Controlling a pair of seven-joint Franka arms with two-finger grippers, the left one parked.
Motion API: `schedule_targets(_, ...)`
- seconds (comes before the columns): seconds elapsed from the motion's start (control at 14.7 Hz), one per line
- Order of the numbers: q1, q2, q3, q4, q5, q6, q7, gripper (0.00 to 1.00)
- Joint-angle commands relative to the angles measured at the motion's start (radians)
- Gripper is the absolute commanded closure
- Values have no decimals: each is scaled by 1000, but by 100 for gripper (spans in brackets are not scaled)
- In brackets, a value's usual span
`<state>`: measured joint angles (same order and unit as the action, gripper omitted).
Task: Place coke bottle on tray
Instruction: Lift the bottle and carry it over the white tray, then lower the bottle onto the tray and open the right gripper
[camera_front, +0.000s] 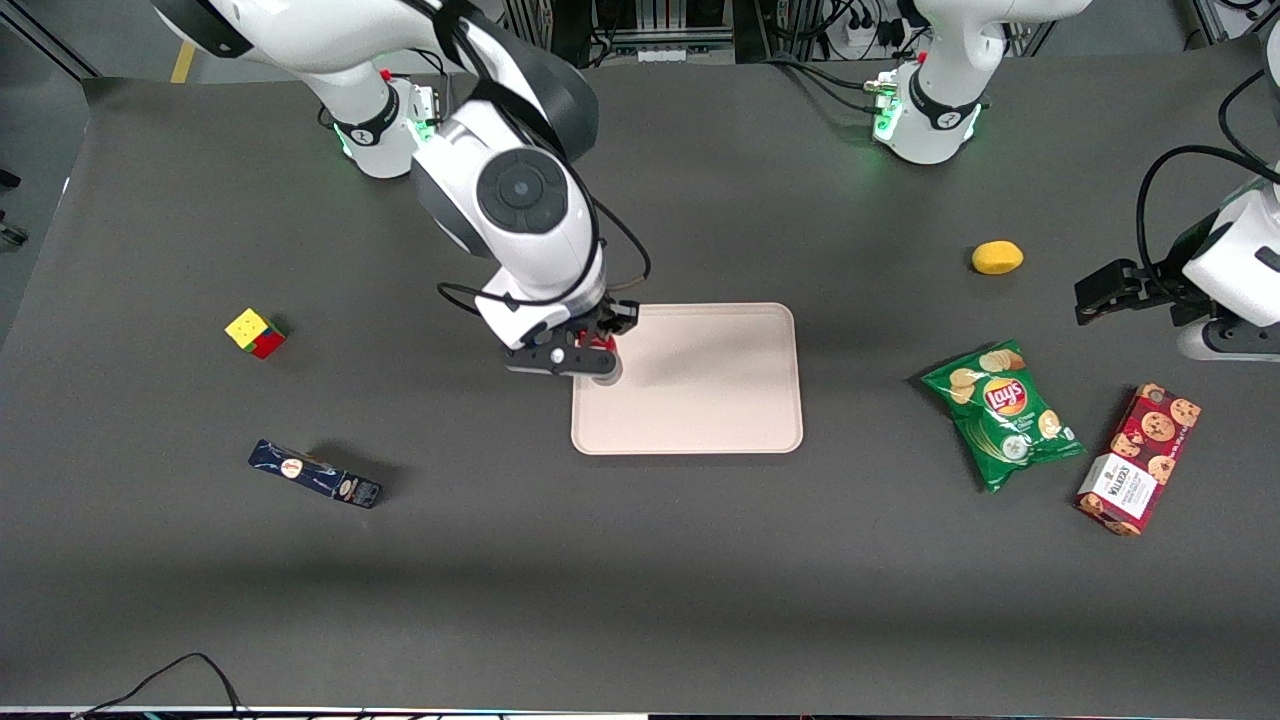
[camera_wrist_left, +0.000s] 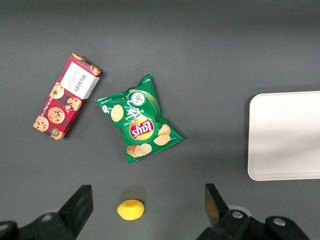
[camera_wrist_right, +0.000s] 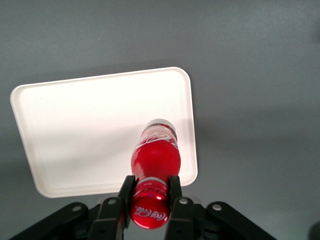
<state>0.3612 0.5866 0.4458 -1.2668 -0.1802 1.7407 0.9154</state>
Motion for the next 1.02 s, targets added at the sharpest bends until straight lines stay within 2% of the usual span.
schedule_targets(0.0, 5, 55, 14, 17, -45, 43, 36, 100)
schedule_targets(0.34, 5, 62, 14, -69, -50, 167, 56, 100)
schedule_targets(0.95, -4, 70, 13, -160, -71, 244, 60, 100)
